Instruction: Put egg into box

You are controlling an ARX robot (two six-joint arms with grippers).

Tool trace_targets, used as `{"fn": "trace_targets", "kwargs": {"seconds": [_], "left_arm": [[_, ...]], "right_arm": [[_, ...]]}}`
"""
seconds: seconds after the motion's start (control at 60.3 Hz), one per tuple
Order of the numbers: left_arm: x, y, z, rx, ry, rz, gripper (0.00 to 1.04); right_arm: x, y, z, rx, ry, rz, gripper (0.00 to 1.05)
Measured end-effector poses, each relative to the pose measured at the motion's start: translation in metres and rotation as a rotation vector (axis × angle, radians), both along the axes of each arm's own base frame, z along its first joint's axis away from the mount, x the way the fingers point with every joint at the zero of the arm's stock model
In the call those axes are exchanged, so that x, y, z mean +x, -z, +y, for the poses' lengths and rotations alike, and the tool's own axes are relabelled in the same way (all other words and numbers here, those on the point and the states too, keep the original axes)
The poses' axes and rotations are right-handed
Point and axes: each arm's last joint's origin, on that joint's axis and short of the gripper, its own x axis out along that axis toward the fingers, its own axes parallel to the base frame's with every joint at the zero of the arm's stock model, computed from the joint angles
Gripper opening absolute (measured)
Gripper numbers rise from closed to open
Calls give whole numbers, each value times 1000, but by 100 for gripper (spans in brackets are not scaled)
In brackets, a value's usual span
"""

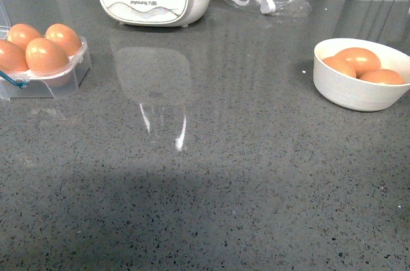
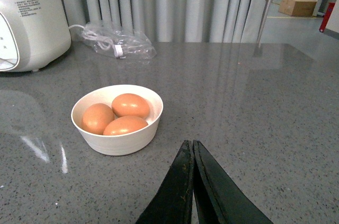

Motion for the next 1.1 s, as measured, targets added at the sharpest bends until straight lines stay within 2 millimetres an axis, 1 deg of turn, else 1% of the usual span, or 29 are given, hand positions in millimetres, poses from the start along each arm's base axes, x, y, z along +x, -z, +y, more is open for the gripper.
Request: {"fn": "trace_targets", "kwargs": {"seconds": [0.1,0.166,0.581,0.896,0.996,1.095], "left_arm": [[0,0,0,0,0,0,98],[0,0,0,0,0,0,98],[0,0,0,0,0,0,98],[0,0,0,0,0,0,98],[0,0,0,0,0,0,98],[0,0,0,0,0,0,98]], "right_arm": [[-5,3,0,0,0,0,3],[-7,9,0,0,0,-10,3],[-18,8,0,0,0,-16,3],[-23,9,0,0,0,-16,3],[-30,13,0,0,-1,20,3],[-34,11,0,0,0,-14,3]]}}
